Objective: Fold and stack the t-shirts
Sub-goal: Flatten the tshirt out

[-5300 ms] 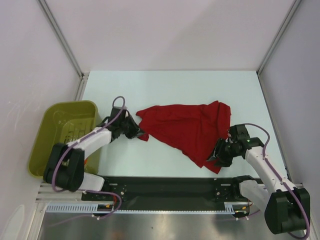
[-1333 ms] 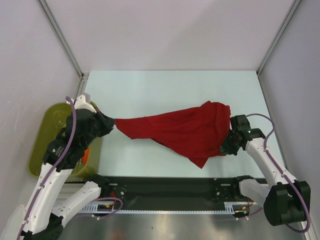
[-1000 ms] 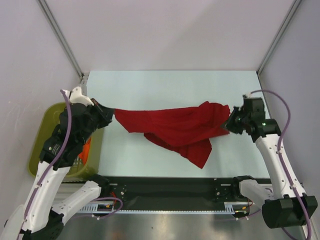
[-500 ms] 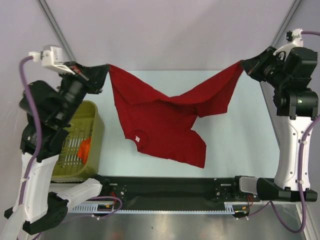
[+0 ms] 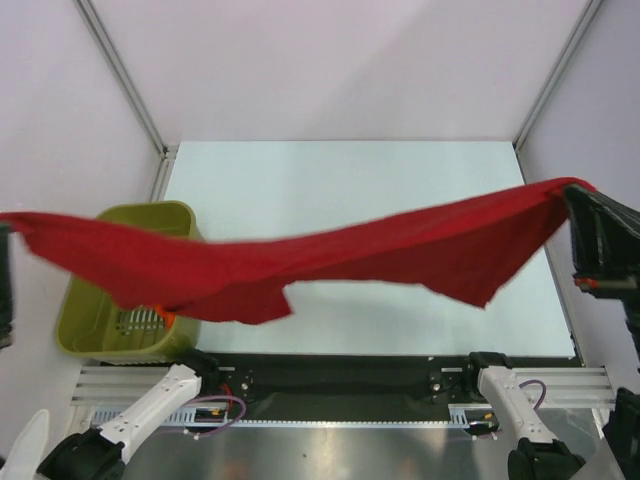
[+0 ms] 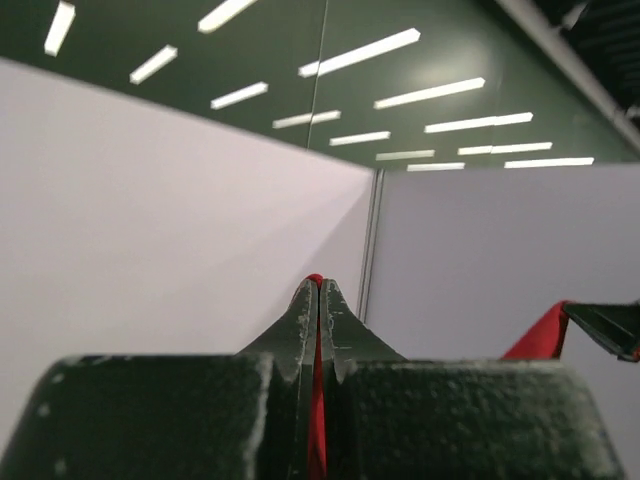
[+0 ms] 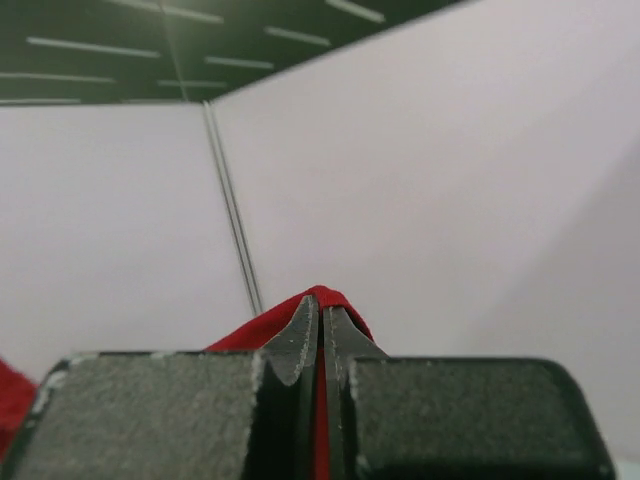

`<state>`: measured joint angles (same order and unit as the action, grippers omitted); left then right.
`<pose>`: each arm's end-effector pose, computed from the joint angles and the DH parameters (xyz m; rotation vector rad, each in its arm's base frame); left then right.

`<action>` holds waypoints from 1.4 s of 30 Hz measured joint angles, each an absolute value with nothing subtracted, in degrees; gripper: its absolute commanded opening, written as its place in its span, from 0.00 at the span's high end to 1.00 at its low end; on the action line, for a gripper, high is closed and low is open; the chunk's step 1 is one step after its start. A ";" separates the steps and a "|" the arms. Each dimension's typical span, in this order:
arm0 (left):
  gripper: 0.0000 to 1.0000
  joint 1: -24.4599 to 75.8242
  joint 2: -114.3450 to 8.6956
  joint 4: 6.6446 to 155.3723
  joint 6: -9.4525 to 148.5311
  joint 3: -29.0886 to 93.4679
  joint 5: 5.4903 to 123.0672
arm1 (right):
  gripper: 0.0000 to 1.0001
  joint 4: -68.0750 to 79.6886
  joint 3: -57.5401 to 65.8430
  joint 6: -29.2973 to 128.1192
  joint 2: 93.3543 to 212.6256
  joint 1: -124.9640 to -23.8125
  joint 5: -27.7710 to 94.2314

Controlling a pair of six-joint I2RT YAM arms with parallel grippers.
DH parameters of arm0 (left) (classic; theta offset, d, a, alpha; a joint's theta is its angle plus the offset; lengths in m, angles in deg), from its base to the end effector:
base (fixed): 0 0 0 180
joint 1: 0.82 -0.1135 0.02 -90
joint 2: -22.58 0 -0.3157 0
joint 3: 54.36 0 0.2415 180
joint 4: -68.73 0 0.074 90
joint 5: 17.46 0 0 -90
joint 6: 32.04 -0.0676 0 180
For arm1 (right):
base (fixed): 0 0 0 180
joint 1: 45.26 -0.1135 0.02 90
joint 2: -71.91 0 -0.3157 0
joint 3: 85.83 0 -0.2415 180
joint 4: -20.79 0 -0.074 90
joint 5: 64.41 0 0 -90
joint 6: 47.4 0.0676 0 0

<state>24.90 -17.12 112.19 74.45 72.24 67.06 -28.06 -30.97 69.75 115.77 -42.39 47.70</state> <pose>-0.0994 0.0407 0.6535 0.1591 0.8217 -0.7333 -0.0544 0.0282 0.6442 -0.0850 1.0641 0.5771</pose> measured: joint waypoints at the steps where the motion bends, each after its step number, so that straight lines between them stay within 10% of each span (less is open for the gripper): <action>1: 1.00 24.90 -16.64 111.23 74.39 73.49 67.24 | 1.00 -27.09 -32.22 69.75 115.55 -42.39 47.74; 10: 1.00 24.90 -25.32 101.61 75.43 71.74 67.76 | 1.00 -17.74 -17.34 69.16 117.54 -42.45 45.58; 24: 1.00 21.71 -72.40 91.39 75.48 48.53 70.23 | 1.00 -3.47 14.03 65.14 147.41 -39.76 39.72; 42: 1.00 13.88 -111.11 84.50 83.37 76.22 64.11 | 1.00 -2.26 -10.14 63.94 189.77 -31.55 47.89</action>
<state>13.88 -111.11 84.50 83.37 76.22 64.11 -2.26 -10.14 63.94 189.77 -31.55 47.89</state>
